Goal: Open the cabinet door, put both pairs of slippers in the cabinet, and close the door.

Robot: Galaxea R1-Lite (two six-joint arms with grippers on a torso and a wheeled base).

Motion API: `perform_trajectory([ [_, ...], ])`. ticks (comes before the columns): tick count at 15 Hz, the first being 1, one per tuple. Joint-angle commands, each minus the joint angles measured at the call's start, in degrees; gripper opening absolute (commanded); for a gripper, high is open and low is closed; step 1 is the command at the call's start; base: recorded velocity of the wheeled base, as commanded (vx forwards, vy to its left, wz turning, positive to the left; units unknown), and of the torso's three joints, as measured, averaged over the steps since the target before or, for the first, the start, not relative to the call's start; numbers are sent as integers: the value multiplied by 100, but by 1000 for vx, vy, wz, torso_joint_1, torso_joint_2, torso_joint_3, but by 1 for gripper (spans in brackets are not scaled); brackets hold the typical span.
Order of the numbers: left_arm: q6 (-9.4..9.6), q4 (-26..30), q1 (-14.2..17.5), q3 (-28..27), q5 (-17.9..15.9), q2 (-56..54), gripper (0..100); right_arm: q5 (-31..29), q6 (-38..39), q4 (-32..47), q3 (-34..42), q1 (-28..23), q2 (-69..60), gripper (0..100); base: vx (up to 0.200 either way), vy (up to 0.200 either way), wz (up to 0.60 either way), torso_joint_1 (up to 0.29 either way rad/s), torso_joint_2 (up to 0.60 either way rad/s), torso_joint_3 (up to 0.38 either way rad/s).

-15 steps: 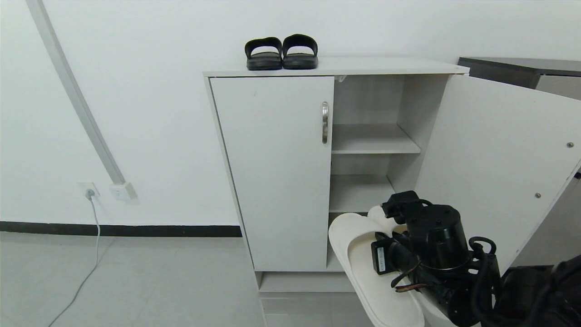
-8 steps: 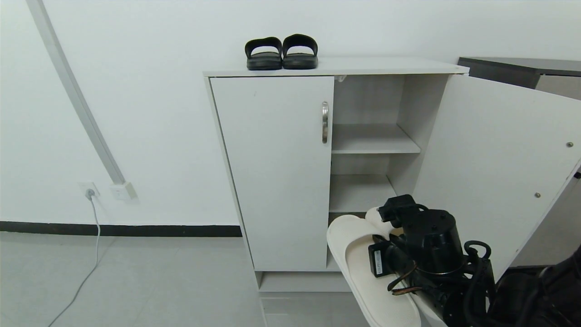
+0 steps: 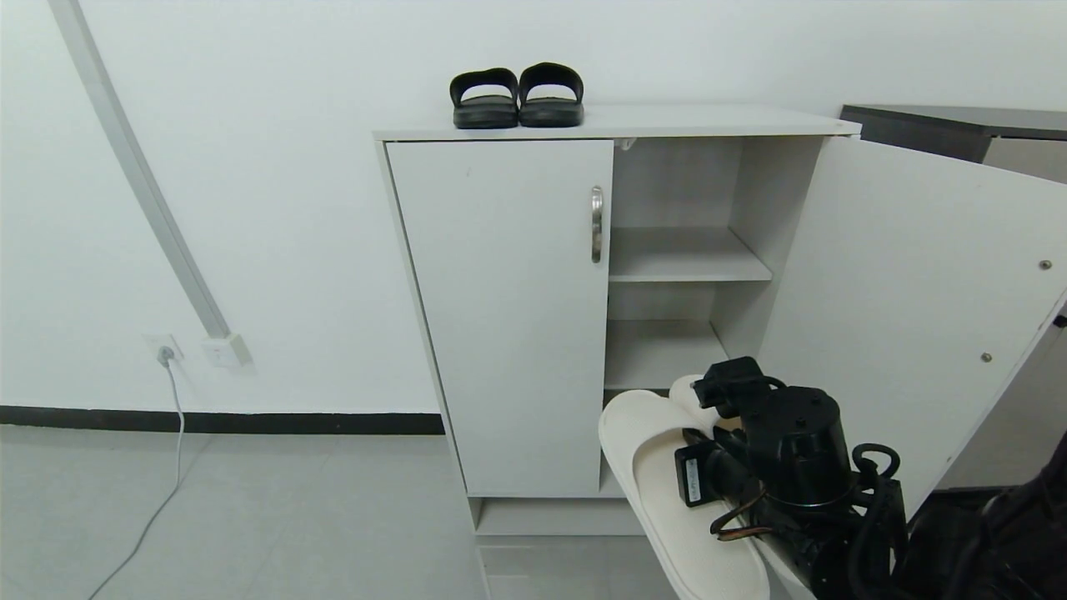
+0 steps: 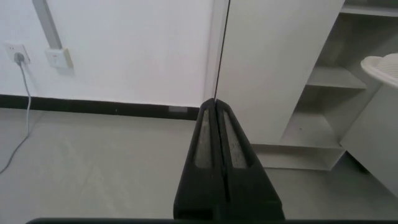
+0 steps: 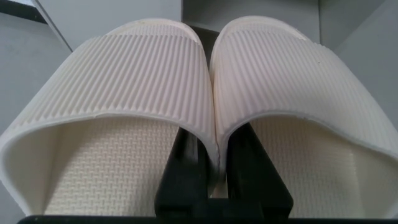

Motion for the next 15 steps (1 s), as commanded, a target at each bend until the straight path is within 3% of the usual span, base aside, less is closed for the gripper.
perform_trajectory([
  [1,-8,2,6,2,8,22,0,-36,14,-4,-65,-14,102,0,0,0,0,0,0,0],
  [2,-122,2,6,-7,-9,22,0,-458,164,13,-487,-84,322,0,0,0,0,0,0,0],
  [4,-113,-7,6,-7,-18,22,0,-792,287,92,-1084,-84,498,0,0,0,0,0,0,0],
  [7,-122,2,6,-7,-18,22,0,-1205,295,92,-1295,-234,770,0,0,0,0,0,0,0],
  [15,-113,2,6,-7,-18,22,0,-1240,287,57,-1199,-251,876,0,0,-200,0,5,0,4],
])
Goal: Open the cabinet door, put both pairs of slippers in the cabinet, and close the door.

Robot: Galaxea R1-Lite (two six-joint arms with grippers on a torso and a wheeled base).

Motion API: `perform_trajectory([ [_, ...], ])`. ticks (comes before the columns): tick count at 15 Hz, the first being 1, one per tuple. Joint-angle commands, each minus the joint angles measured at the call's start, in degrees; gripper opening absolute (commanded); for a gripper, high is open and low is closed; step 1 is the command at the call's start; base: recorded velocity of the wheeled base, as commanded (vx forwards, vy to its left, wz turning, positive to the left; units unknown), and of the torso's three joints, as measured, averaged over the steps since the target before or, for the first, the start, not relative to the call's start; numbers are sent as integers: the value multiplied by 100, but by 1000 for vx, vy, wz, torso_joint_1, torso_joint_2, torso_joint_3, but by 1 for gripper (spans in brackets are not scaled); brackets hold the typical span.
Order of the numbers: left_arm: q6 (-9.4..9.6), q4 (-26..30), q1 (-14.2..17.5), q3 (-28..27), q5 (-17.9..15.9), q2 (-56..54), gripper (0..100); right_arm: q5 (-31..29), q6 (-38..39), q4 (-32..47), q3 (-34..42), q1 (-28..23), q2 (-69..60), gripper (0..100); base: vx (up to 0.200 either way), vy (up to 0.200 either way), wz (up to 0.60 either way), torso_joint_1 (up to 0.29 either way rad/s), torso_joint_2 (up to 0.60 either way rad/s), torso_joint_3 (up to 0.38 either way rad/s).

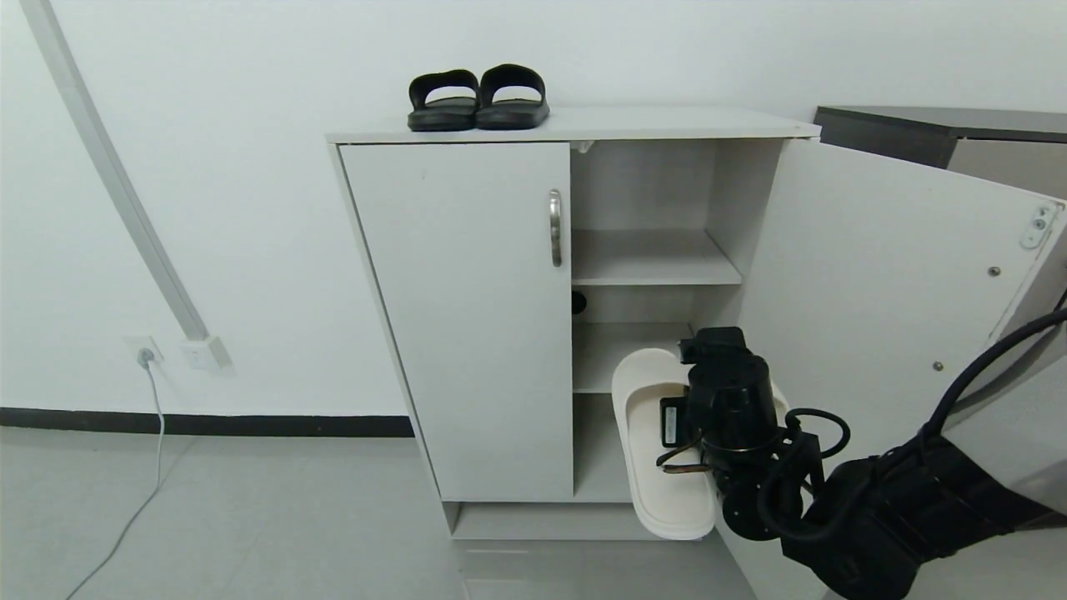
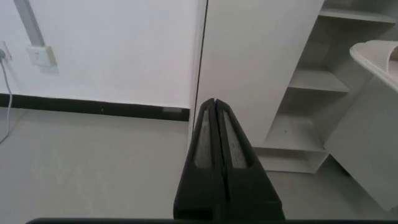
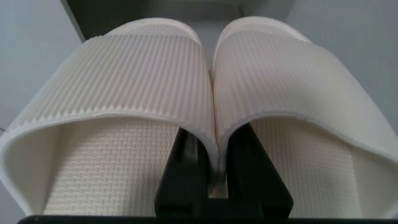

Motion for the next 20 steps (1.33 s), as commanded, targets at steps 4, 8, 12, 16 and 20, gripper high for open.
perform_trajectory([
  [4,-10,4,-5,1,4,18,0,17,-10,-116,54,29,117,0,0,-100,0,0,0,2],
  [8,-19,-5,-5,1,4,18,0,53,-1,-275,89,161,214,0,0,0,0,0,0,0],
  [12,-19,4,-5,1,4,18,0,211,-10,-371,98,231,293,0,0,0,0,0,0,0],
  [16,-10,4,-5,1,4,18,0,466,-45,-354,-438,266,574,0,0,0,0,0,0,0],
  [20,-10,4,-5,1,4,18,0,483,-89,-310,-1299,266,1181,0,0,0,0,0,0,0],
])
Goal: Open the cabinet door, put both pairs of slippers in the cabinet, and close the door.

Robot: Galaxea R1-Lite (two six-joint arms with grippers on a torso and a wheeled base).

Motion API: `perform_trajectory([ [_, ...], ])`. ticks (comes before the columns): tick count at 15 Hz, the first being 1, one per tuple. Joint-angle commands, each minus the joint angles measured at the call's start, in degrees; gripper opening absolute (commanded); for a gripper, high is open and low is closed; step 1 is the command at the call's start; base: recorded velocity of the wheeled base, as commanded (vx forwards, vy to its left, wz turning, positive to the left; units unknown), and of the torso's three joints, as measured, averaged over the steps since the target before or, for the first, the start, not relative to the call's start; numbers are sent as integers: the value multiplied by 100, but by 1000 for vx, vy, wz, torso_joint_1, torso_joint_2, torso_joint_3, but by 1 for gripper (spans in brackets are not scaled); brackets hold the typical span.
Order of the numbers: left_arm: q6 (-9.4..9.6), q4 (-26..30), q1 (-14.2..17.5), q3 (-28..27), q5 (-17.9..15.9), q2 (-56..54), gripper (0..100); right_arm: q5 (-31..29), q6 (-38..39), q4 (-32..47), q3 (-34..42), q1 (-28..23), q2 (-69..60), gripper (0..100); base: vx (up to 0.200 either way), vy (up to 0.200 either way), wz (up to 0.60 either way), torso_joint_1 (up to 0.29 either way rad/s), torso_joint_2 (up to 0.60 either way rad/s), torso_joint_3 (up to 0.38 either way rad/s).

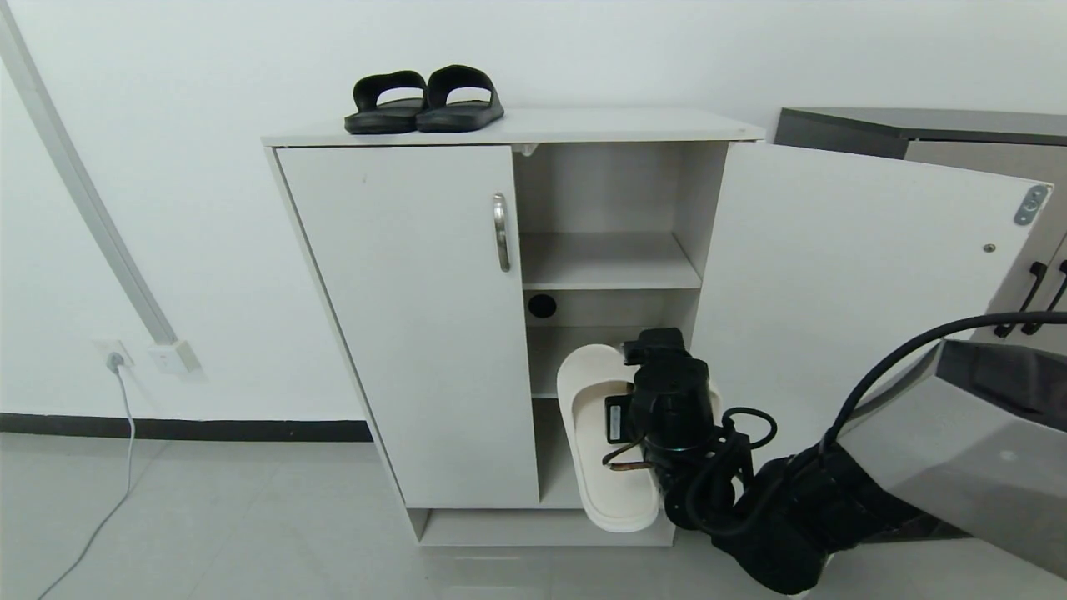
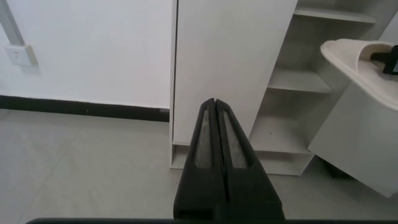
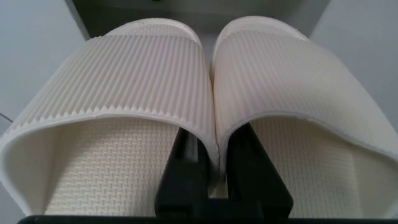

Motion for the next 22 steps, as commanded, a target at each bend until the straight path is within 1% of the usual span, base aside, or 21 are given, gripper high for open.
perform_trajectory([
  [1,-1,-1,6,1,2,10,0,24,-1,125,-553,-13,535,0,0,0,0,0,0,0],
  [4,-1,-1,6,1,2,10,0,24,34,292,-940,-13,904,0,0,0,0,0,0,0],
  [15,-1,-1,6,1,2,10,0,33,140,284,-949,-84,1185,0,0,0,0,0,0,0],
  [22,-1,-1,6,1,2,10,0,-2,105,240,-1125,-154,1317,0,0,0,0,2,1,-154],
])
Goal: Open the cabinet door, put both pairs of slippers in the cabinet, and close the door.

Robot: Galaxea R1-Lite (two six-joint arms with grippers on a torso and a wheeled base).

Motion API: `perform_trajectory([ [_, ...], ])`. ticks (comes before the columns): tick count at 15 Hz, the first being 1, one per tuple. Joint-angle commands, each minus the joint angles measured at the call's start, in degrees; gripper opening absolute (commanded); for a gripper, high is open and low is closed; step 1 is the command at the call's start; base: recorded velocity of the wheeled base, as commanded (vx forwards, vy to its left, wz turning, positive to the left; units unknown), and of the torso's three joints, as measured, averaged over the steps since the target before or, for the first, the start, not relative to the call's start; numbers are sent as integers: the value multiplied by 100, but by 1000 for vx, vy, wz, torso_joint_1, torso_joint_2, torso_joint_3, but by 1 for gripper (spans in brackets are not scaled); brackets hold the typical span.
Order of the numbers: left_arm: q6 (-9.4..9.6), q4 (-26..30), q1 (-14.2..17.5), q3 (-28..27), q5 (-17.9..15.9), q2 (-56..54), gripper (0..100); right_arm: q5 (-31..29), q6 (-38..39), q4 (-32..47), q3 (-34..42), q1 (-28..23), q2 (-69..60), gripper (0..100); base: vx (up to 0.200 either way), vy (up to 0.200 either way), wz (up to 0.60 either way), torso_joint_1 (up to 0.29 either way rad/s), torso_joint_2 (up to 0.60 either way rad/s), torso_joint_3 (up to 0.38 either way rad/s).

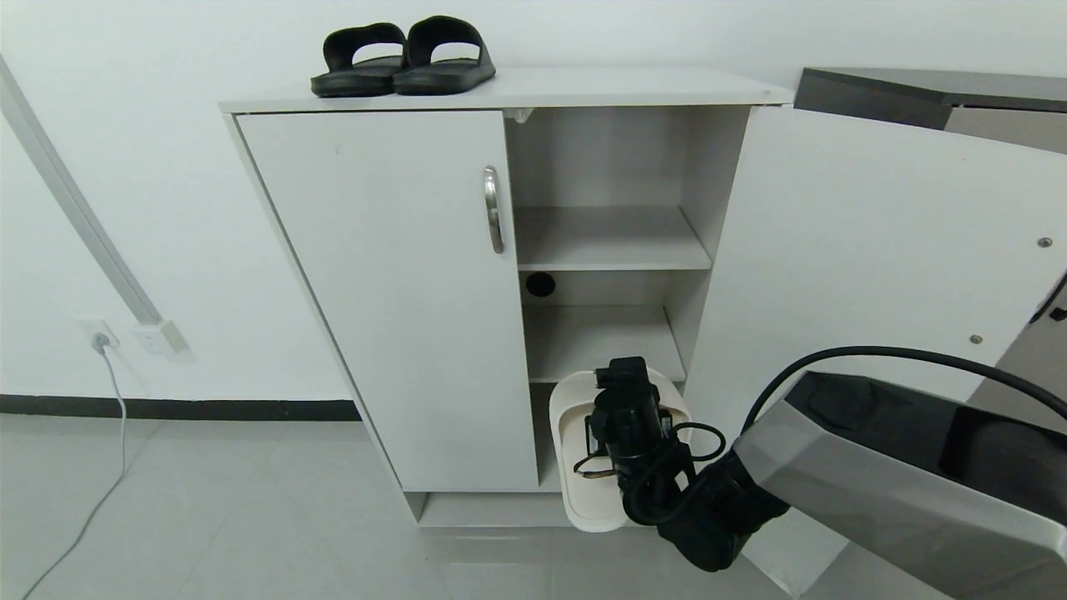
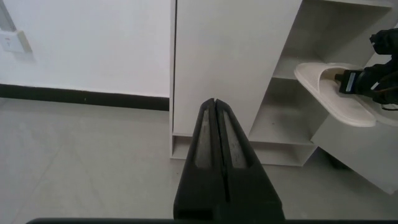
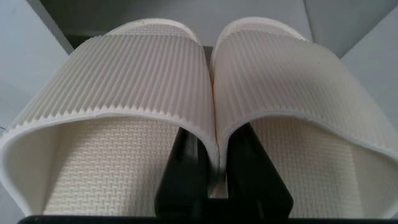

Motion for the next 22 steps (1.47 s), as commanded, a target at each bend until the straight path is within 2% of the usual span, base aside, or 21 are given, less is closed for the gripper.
perform_trajectory([
  [1,-1,-1,-1,1,8,8,0,-37,-18,-55,-16,-16,-42,0,0,0,0,2,2,-188],
  [4,-1,-1,-1,1,8,8,0,-222,-378,-503,54,-16,-24,0,0,0,0,5,2,-55],
  [8,-1,-1,-1,1,8,8,0,-196,-1152,-1919,177,-16,451,0,0,0,0,0,0,0],
  [14,-1,-1,-1,1,8,8,0,-187,-1117,-1919,221,-51,451,0,0,0,0,0,0,0],
  [22,-1,-1,-1,1,8,8,0,-152,-1117,-1857,203,-95,451,0,200,0,0,1,1,4],
])
